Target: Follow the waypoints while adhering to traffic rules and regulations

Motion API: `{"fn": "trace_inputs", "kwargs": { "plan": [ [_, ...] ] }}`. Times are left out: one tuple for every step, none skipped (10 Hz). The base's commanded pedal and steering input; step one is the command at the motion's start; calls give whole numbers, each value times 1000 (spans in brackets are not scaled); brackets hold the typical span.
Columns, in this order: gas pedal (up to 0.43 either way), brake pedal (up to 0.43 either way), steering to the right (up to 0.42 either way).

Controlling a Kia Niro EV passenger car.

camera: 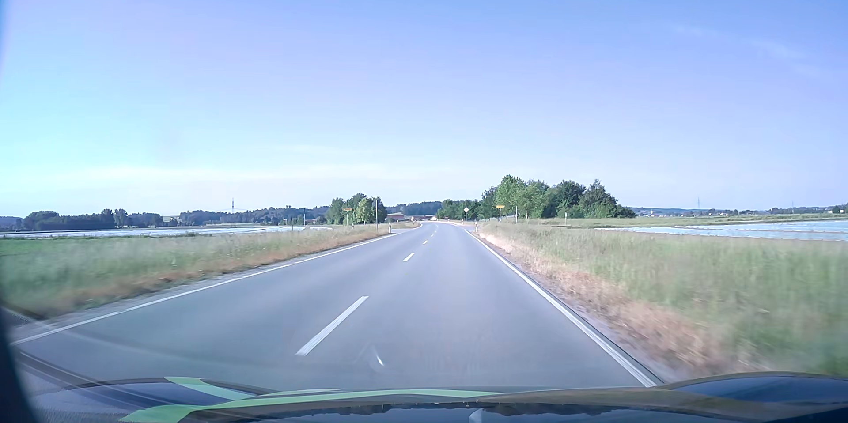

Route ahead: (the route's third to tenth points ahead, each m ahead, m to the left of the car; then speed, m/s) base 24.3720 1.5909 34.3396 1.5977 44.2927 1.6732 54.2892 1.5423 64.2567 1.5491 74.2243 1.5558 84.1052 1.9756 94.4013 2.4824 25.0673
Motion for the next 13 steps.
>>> {"fn": "trace_inputs", "kwargs": {
  "plan": [
    [240, 0, -3],
    [240, 0, -4],
    [228, 0, -5],
    [177, 0, -5],
    [169, 0, -4],
    [169, 0, -4],
    [169, 0, -5],
    [189, 0, -5],
    [220, 0, -5],
    [260, 0, -5],
    [260, 0, -5],
    [268, 0, -4],
    [280, 0, -4]
  ]
}}
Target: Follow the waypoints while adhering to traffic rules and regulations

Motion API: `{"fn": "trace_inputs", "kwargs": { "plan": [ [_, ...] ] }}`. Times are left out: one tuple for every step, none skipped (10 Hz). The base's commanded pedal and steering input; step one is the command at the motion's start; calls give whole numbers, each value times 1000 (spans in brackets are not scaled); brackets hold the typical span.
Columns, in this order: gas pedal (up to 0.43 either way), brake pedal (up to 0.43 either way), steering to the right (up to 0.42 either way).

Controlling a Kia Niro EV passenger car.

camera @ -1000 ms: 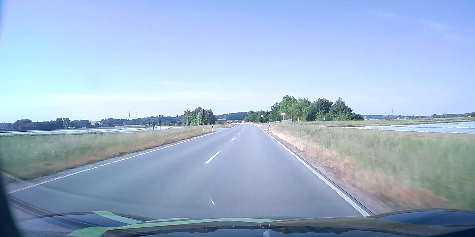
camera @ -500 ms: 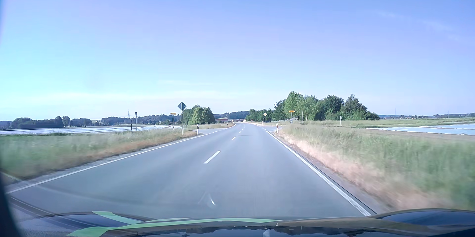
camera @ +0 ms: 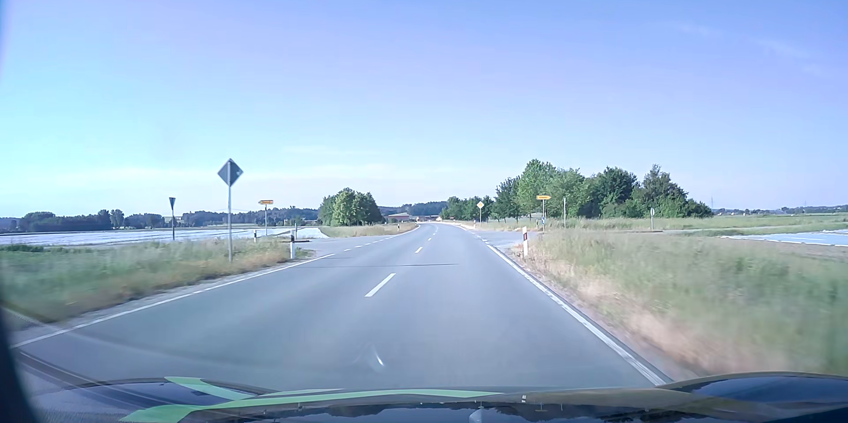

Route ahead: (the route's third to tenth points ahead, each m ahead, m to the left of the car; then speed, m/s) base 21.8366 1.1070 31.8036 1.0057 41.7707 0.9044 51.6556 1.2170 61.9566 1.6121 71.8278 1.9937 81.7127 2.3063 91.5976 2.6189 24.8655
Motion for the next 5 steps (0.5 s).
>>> {"fn": "trace_inputs", "kwargs": {
  "plan": [
    [280, 0, -4],
    [280, 0, -4],
    [287, 0, -4],
    [287, 0, -4],
    [268, 0, -4]
  ]
}}
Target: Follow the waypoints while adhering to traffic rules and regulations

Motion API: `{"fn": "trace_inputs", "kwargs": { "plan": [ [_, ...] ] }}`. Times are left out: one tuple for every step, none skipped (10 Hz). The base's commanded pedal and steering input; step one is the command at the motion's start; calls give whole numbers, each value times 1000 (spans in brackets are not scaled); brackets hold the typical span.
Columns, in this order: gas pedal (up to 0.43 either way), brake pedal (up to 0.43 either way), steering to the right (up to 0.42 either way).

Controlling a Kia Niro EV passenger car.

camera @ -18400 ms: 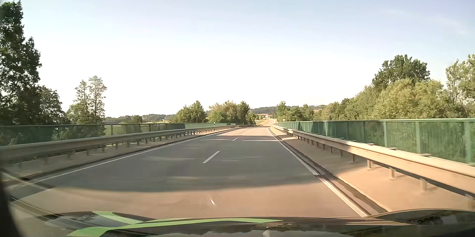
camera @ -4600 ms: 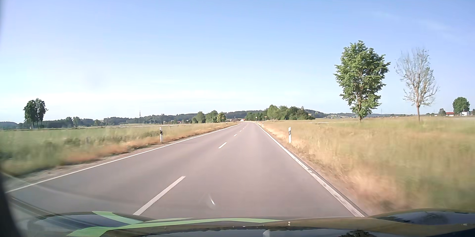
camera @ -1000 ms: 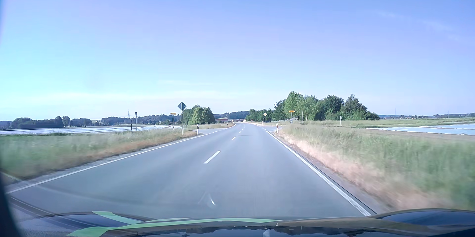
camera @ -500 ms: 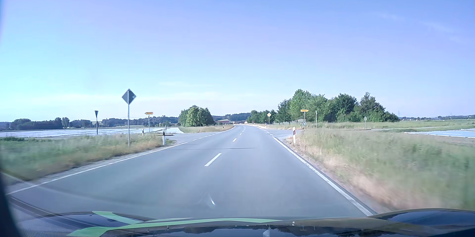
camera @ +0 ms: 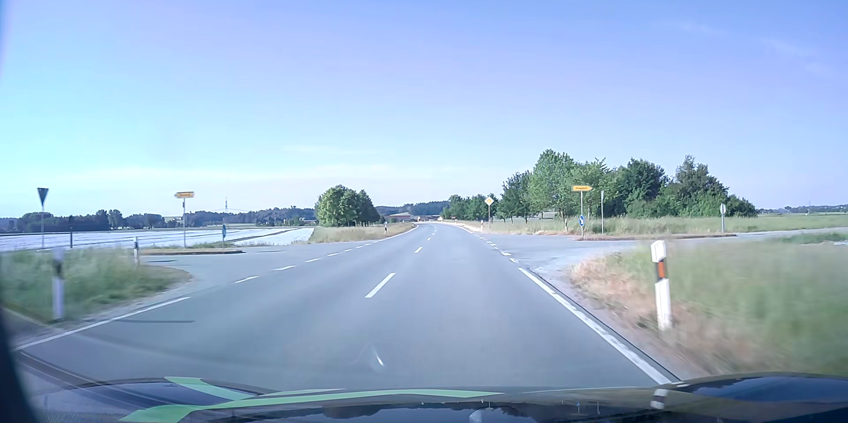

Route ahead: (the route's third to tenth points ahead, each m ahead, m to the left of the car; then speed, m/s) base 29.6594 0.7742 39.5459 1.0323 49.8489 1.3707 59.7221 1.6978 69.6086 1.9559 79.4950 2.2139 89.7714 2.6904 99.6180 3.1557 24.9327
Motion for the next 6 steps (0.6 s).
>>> {"fn": "trace_inputs", "kwargs": {
  "plan": [
    [240, 0, -4],
    [240, 0, -4],
    [240, 0, -4],
    [248, 0, -4],
    [260, 0, -4],
    [260, 0, -4]
  ]
}}
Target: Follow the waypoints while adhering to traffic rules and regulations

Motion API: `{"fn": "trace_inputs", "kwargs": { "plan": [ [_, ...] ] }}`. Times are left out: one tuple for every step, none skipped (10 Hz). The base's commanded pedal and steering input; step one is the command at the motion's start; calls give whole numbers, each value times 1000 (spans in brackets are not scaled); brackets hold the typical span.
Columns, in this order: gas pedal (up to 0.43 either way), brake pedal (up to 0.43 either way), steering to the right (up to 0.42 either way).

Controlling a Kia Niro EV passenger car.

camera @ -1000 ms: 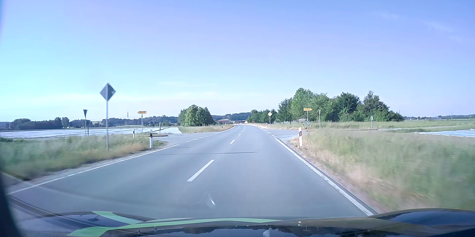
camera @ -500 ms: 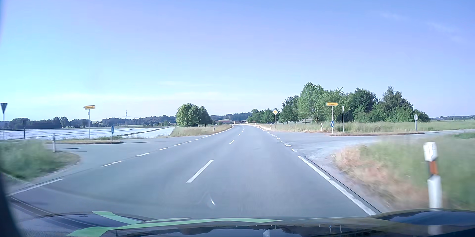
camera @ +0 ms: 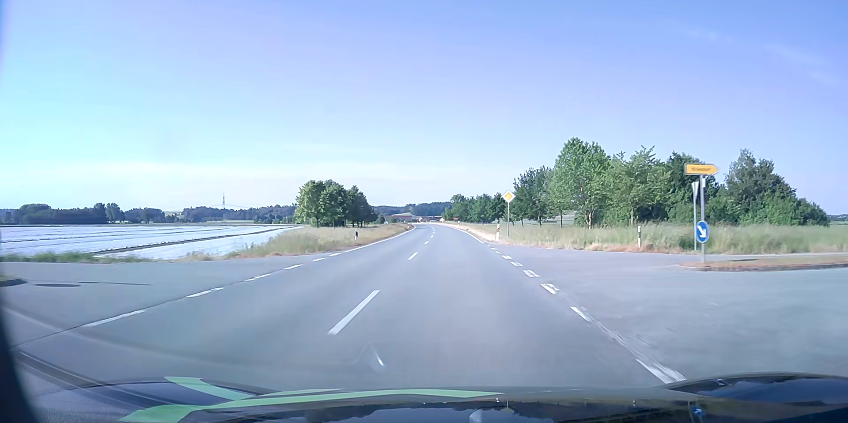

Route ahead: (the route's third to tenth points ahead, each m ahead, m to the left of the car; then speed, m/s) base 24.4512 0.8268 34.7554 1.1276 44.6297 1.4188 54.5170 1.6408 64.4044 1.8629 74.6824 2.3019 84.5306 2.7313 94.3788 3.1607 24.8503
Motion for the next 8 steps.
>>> {"fn": "trace_inputs", "kwargs": {
  "plan": [
    [268, 0, -4],
    [268, 0, -4],
    [268, 0, -4],
    [268, 0, -4],
    [268, 0, -4],
    [268, 0, -4],
    [280, 0, -4],
    [287, 0, -4]
  ]
}}
